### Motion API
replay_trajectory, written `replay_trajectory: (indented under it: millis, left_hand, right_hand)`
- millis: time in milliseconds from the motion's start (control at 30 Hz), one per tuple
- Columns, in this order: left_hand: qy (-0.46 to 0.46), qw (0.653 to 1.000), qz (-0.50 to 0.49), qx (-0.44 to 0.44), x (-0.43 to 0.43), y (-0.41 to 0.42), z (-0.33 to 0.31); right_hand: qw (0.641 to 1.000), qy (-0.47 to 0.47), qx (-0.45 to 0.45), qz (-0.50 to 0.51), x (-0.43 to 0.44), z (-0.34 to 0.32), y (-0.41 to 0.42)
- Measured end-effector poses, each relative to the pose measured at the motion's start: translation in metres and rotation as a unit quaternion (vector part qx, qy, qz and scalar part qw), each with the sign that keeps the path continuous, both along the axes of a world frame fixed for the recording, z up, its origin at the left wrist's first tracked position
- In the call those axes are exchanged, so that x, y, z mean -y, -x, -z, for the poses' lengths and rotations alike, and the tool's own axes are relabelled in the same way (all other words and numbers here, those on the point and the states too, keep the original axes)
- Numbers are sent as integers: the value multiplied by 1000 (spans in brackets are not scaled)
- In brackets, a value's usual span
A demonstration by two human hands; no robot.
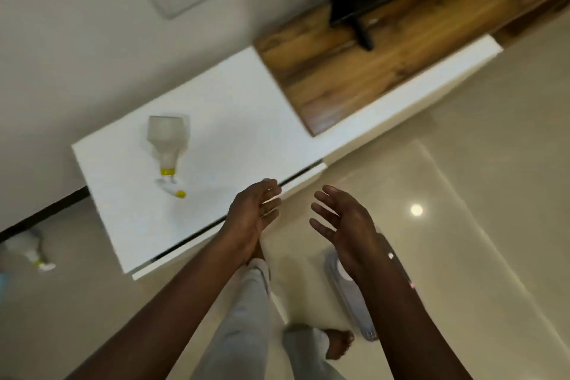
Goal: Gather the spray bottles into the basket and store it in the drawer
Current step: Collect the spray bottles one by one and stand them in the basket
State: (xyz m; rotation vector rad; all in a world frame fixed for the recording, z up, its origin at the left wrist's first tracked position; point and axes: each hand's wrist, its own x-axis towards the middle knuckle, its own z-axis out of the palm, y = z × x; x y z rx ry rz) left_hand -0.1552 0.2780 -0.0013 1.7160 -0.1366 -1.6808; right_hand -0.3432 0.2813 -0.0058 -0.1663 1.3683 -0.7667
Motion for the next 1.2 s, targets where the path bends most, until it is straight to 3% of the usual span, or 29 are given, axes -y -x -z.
replay_trajectory:
  millis: [333, 567, 800, 967, 1200]
  left_hand:
    - [29, 978, -199, 54, 22, -183, -4]
    - [38, 959, -255, 115, 64, -267, 13]
    - [8, 976, -155, 152, 104, -301, 32]
    - [-11, 990, -63, 126, 124, -305, 51]
    - [-15, 996, -14, 89, 129, -297, 68]
  right_hand:
    - [981, 34, -25, -187, 78, -14, -156]
    - [946, 93, -88, -298, 128, 1, -247]
    - [932, 101, -95, -334, 164, 20, -307]
    - [923, 97, -128, -351, 174, 40, -331]
    - [908, 101, -155, -376, 175, 54, -338]
